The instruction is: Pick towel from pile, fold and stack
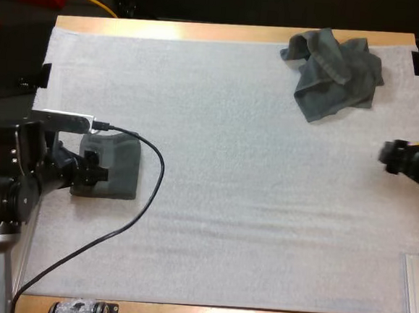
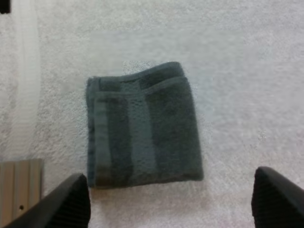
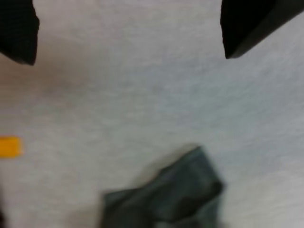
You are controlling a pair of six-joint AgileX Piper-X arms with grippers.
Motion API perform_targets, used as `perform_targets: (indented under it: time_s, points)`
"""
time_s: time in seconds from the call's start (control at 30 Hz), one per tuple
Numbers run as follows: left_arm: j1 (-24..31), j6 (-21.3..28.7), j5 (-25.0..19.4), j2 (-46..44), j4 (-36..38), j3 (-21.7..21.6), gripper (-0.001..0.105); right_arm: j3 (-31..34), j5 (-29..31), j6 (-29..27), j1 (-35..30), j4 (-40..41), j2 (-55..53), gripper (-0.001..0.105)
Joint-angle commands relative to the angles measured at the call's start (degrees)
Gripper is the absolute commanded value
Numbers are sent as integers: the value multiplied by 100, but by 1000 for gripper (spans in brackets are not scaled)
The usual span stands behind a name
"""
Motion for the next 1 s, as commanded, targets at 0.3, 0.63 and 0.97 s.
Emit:
perform_targets:
  time_s: [0.3,0.63,0.97]
  points:
    - [-426,33,-15,-277,129,-35,67,-23,1,-638,-377,107,-947,75]
    - [-426,33,-13,-1436,-17,-35,67,-23,85,-736,-378,204,-2305,75]
    - [-426,-52,144,-3089,31,-35,67,-23,85,-696,-378,340,-3768,75]
